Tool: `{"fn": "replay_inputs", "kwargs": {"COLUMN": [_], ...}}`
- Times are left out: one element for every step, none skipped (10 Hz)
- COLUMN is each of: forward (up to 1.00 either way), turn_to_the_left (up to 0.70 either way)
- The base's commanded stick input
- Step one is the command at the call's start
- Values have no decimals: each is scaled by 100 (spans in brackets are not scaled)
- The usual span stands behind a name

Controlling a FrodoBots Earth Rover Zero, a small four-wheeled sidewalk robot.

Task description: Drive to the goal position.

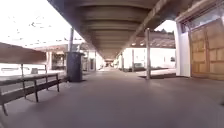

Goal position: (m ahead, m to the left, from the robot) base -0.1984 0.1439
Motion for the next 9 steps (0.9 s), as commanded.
{"fn": "replay_inputs", "kwargs": {"forward": [70,70,70,70,70,70,70,70,70], "turn_to_the_left": [0,0,0,0,0,0,0,0,0]}}
